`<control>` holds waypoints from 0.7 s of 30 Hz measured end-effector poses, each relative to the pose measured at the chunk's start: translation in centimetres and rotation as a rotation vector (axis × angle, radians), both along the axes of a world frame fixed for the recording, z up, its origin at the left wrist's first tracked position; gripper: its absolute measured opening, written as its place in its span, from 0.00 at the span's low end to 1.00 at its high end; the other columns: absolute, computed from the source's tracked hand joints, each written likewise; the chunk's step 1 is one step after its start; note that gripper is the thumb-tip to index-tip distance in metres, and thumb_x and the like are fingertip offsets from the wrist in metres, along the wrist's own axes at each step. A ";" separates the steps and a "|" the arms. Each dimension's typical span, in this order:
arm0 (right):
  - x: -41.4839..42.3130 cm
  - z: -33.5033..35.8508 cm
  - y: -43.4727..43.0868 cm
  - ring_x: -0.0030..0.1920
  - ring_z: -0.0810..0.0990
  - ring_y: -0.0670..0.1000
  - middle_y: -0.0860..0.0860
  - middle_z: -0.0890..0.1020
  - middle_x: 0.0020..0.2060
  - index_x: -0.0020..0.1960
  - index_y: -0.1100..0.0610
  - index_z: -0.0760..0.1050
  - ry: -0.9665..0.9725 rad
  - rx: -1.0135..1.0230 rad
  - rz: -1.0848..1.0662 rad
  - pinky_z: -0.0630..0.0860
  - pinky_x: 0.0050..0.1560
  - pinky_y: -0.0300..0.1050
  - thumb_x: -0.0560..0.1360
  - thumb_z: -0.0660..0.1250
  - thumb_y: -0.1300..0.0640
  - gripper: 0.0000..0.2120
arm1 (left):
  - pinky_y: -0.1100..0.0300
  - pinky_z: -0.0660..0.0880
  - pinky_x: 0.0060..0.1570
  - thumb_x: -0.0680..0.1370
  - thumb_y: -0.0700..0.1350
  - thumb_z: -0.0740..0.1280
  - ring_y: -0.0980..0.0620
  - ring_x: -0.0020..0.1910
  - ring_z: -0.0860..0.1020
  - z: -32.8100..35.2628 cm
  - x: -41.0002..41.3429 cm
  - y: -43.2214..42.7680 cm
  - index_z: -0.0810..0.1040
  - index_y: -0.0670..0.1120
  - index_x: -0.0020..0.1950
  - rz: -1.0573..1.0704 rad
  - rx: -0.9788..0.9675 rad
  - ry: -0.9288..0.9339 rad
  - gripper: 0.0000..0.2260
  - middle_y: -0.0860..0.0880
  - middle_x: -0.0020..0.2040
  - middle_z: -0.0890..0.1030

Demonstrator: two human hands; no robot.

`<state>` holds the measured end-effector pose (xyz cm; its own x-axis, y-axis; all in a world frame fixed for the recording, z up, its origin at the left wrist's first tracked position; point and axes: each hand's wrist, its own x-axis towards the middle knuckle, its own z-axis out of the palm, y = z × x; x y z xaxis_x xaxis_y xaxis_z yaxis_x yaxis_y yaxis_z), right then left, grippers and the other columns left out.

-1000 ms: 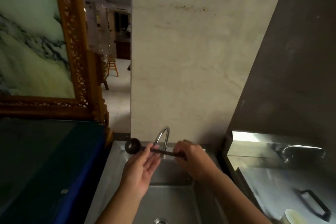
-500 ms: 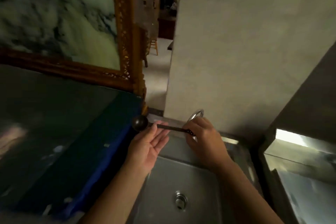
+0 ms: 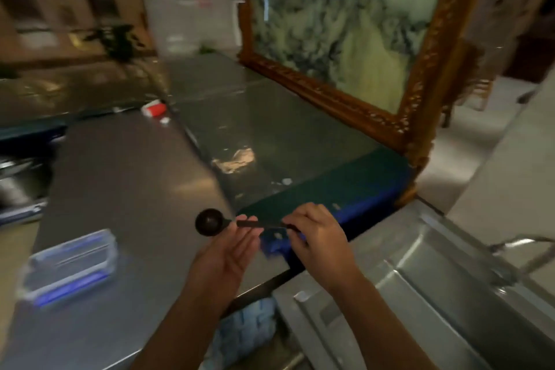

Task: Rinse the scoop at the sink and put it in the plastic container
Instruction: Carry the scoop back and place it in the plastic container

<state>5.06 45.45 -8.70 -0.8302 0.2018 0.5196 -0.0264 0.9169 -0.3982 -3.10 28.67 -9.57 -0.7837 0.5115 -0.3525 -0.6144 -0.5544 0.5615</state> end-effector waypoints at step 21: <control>-12.6 0.6 -34.1 0.47 0.73 0.48 0.48 0.76 0.45 0.49 0.52 0.80 0.011 0.049 0.314 0.71 0.46 0.40 0.74 0.62 0.54 0.09 | 0.54 0.83 0.48 0.82 0.42 0.58 0.45 0.51 0.85 0.8 -5.3 -35.5 0.80 0.38 0.56 0.372 0.097 0.007 0.13 0.38 0.53 0.86</control>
<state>-7.50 11.37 -8.14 -0.8424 -0.0890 0.5314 -0.3151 0.8815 -0.3518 -8.39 -6.82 -8.73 -0.9244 0.2219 -0.3103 -0.3571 -0.7894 0.4993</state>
